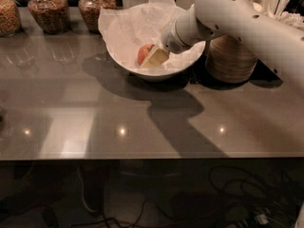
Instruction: Pick apple from white bowl
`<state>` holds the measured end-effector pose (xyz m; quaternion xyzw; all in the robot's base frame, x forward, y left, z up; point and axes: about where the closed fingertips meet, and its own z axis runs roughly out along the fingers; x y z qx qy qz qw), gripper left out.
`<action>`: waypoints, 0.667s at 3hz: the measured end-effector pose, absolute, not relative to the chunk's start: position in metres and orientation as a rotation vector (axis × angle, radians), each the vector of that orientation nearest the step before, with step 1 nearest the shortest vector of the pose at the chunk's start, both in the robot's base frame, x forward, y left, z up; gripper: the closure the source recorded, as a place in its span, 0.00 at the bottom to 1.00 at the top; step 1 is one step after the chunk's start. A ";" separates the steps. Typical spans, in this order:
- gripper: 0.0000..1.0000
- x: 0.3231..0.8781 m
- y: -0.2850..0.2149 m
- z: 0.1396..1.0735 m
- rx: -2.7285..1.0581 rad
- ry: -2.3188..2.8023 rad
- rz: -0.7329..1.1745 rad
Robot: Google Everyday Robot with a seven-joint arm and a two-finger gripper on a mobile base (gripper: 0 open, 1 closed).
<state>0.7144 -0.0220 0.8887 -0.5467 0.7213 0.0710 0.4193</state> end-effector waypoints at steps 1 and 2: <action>0.21 0.718 -0.019 0.874 -1.376 1.828 0.201; 0.25 0.728 -0.015 0.867 -1.376 1.833 0.207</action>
Offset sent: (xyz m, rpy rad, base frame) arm 0.0247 0.0071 -0.0277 0.0067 0.0356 -0.0037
